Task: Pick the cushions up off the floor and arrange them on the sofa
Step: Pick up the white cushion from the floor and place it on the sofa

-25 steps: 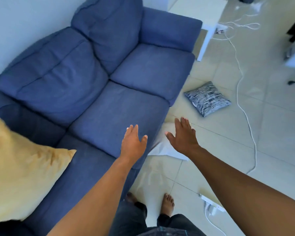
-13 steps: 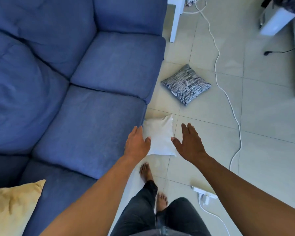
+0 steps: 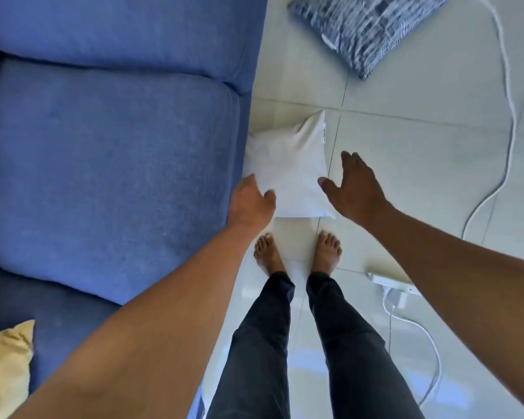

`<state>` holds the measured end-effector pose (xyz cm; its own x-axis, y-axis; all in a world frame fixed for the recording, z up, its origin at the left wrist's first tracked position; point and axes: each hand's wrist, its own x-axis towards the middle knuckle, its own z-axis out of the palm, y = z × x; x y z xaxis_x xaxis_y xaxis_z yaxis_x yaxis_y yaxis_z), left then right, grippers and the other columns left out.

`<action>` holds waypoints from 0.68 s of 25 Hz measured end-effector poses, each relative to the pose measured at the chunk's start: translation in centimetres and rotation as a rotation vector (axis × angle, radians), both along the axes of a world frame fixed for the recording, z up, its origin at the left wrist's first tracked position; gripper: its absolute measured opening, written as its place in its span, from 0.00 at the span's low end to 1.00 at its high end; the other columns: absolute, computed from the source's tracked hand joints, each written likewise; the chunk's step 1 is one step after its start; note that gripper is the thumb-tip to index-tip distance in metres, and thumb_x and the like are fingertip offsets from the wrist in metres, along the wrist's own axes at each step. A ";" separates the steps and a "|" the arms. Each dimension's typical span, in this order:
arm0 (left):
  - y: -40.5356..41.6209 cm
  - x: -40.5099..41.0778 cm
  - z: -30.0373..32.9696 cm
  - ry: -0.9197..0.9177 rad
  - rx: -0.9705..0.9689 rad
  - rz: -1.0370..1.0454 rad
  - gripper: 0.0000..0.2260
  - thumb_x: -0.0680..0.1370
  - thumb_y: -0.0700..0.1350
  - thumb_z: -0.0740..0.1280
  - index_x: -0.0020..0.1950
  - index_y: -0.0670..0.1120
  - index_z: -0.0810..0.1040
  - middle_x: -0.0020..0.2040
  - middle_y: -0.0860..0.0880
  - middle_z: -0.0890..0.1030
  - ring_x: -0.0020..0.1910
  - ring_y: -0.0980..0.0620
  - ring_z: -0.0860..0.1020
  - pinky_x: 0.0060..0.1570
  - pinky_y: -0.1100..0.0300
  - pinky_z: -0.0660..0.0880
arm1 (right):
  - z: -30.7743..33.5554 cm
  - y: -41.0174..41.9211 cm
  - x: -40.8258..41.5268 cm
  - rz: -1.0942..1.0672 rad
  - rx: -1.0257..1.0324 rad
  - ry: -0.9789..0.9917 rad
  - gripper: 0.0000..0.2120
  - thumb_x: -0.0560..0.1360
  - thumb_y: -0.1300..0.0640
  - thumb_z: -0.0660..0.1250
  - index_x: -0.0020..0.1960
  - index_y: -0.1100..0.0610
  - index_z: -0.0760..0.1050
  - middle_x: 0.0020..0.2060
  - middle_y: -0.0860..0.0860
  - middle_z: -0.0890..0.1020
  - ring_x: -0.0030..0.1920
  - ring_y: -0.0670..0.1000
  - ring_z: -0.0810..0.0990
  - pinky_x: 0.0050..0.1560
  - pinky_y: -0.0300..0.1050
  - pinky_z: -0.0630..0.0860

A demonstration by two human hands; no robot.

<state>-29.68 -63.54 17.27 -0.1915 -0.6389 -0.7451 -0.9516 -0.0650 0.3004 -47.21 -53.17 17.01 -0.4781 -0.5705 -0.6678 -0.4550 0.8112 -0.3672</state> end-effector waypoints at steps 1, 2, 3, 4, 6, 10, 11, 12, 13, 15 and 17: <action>-0.4 -0.8 -3.0 -0.015 0.015 0.034 0.28 0.85 0.50 0.63 0.83 0.40 0.64 0.82 0.39 0.68 0.81 0.39 0.67 0.77 0.49 0.65 | -2.9 -0.4 -0.7 -0.011 0.006 -0.006 0.36 0.83 0.47 0.65 0.82 0.65 0.57 0.79 0.66 0.63 0.79 0.67 0.62 0.76 0.58 0.61; -0.7 -1.4 -6.0 -0.029 0.027 0.066 0.27 0.85 0.50 0.63 0.82 0.40 0.66 0.81 0.39 0.69 0.80 0.38 0.68 0.76 0.49 0.67 | -5.8 -0.8 -1.3 -0.019 0.015 -0.012 0.36 0.83 0.47 0.65 0.81 0.66 0.57 0.78 0.66 0.64 0.79 0.66 0.63 0.76 0.58 0.62; -1.2 -1.9 -8.5 -0.041 0.034 0.090 0.27 0.85 0.51 0.63 0.82 0.40 0.66 0.81 0.39 0.70 0.79 0.38 0.69 0.75 0.48 0.68 | -8.3 -1.1 -1.8 -0.029 0.018 -0.020 0.36 0.83 0.46 0.65 0.81 0.66 0.58 0.78 0.66 0.65 0.79 0.66 0.63 0.76 0.57 0.62; -1.7 -2.3 -11.1 -0.053 0.037 0.103 0.27 0.85 0.51 0.63 0.82 0.40 0.66 0.81 0.38 0.70 0.79 0.38 0.69 0.74 0.49 0.69 | -10.7 -1.5 -2.2 -0.033 0.024 -0.028 0.36 0.83 0.46 0.64 0.81 0.66 0.58 0.78 0.65 0.66 0.78 0.66 0.64 0.76 0.57 0.61; -2.7 -2.9 -16.4 -0.080 0.024 0.116 0.28 0.85 0.51 0.63 0.82 0.40 0.66 0.81 0.38 0.69 0.79 0.38 0.69 0.74 0.50 0.69 | -16.3 -2.2 -2.9 -0.046 0.035 -0.040 0.36 0.83 0.45 0.65 0.81 0.67 0.58 0.78 0.65 0.66 0.78 0.66 0.64 0.76 0.57 0.61; -4.7 -2.8 -25.4 -0.123 0.042 0.254 0.26 0.84 0.51 0.64 0.79 0.40 0.69 0.79 0.39 0.73 0.76 0.38 0.73 0.70 0.51 0.72 | -25.1 -3.6 -3.6 -0.080 0.016 -0.053 0.37 0.83 0.46 0.66 0.81 0.66 0.58 0.79 0.64 0.66 0.79 0.64 0.64 0.76 0.52 0.60; -5.3 -2.4 -27.5 -0.114 0.041 0.324 0.26 0.82 0.50 0.66 0.78 0.39 0.71 0.77 0.39 0.75 0.75 0.38 0.75 0.70 0.51 0.74 | -26.9 -4.0 -3.8 -0.097 0.011 -0.066 0.36 0.82 0.46 0.66 0.81 0.65 0.59 0.78 0.63 0.68 0.79 0.63 0.65 0.75 0.50 0.61; -5.8 -1.9 -29.2 -0.101 0.032 0.390 0.27 0.80 0.50 0.67 0.77 0.39 0.73 0.76 0.40 0.77 0.73 0.39 0.77 0.70 0.51 0.76 | -28.5 -4.3 -3.9 -0.124 0.012 -0.082 0.36 0.82 0.45 0.67 0.80 0.64 0.61 0.77 0.62 0.70 0.78 0.62 0.67 0.74 0.50 0.63; -6.2 -1.4 -30.6 -0.081 0.015 0.452 0.27 0.79 0.51 0.69 0.75 0.39 0.75 0.74 0.40 0.79 0.72 0.39 0.78 0.69 0.51 0.77 | -30.0 -4.5 -3.8 -0.157 0.014 -0.103 0.36 0.80 0.42 0.68 0.79 0.62 0.63 0.75 0.61 0.72 0.76 0.62 0.70 0.72 0.50 0.66; -6.8 -0.6 -33.0 -0.025 0.019 0.561 0.29 0.75 0.54 0.73 0.73 0.41 0.79 0.71 0.43 0.82 0.68 0.43 0.81 0.64 0.57 0.78 | -32.8 -4.6 -3.7 -0.286 0.034 -0.167 0.40 0.75 0.34 0.70 0.76 0.59 0.67 0.72 0.57 0.76 0.72 0.61 0.75 0.72 0.53 0.71; -6.9 -0.2 -34.6 0.034 0.082 0.649 0.35 0.70 0.62 0.76 0.72 0.44 0.80 0.66 0.49 0.83 0.64 0.46 0.81 0.64 0.59 0.75 | -34.5 -4.3 -3.5 -0.483 0.027 -0.281 0.42 0.70 0.32 0.74 0.74 0.57 0.71 0.68 0.53 0.79 0.65 0.57 0.79 0.67 0.52 0.77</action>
